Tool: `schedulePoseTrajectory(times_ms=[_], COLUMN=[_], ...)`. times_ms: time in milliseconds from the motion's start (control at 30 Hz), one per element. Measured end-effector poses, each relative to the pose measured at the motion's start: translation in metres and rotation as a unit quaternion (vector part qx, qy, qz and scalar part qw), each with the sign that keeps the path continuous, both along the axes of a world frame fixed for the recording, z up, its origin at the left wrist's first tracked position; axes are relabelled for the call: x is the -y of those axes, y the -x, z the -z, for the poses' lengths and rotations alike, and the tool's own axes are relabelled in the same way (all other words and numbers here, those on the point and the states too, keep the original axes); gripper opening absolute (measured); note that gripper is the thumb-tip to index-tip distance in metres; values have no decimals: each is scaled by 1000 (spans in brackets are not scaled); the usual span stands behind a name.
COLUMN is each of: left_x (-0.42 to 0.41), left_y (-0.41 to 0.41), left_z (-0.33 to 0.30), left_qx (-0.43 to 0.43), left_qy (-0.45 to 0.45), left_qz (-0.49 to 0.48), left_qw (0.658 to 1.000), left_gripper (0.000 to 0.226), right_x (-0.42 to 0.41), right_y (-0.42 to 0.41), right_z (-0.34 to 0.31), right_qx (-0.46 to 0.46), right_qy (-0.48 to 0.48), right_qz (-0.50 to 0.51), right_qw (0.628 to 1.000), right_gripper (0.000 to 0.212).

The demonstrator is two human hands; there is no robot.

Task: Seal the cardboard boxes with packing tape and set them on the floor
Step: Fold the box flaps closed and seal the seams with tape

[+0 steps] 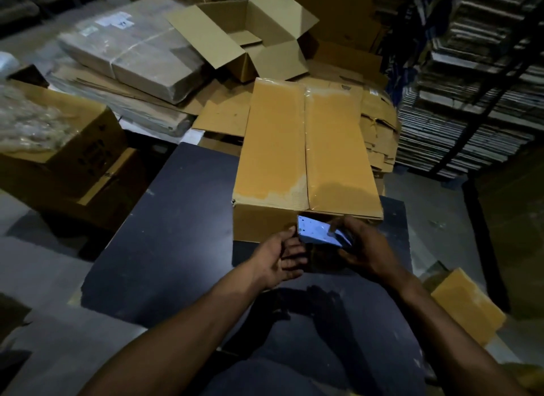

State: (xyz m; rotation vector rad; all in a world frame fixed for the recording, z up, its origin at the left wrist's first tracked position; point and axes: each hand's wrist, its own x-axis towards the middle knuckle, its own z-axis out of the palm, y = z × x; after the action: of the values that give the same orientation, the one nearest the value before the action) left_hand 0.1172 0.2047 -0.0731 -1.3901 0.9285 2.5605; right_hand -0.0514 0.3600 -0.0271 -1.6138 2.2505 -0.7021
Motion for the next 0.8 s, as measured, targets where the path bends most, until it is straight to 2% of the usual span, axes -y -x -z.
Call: schedulePoseTrajectory(times_ms=[100,167,267,333,500,667,800], left_x=[9,20,52,79,140,147,139], left_y=[0,0,-9,-18,-57,-68,-66], left_z=[-1,-4,-13,-15,-14,-7,3], left_qx=[-10,-13,-5,12,85,87,98], left_qy=[35,121,295,340,381,346,379], left_qz=[-3,-16,-63,-86,-146,-156,-186], left_qw=[999,992,953,936,909,921,901], left_gripper=[23,25,29,25,25,15,32], right_x=[20,32,54,75,112,133,146], right_y=[-3,-6,-12,-13,1,-9,-14], right_z=[-11,-19,-35,-48,-76,-79,-78], right_qx=[-22,-44,-109,-162,-168,-205,-219], right_qy=[-1,-16,-71,-102,-145,-212,-224], right_qz=[-31,-56,-105,-148,-171,-180,-184], right_qw=[999,997,986,970,960,938,932], right_gripper=[41,47,56,63,50,46,45])
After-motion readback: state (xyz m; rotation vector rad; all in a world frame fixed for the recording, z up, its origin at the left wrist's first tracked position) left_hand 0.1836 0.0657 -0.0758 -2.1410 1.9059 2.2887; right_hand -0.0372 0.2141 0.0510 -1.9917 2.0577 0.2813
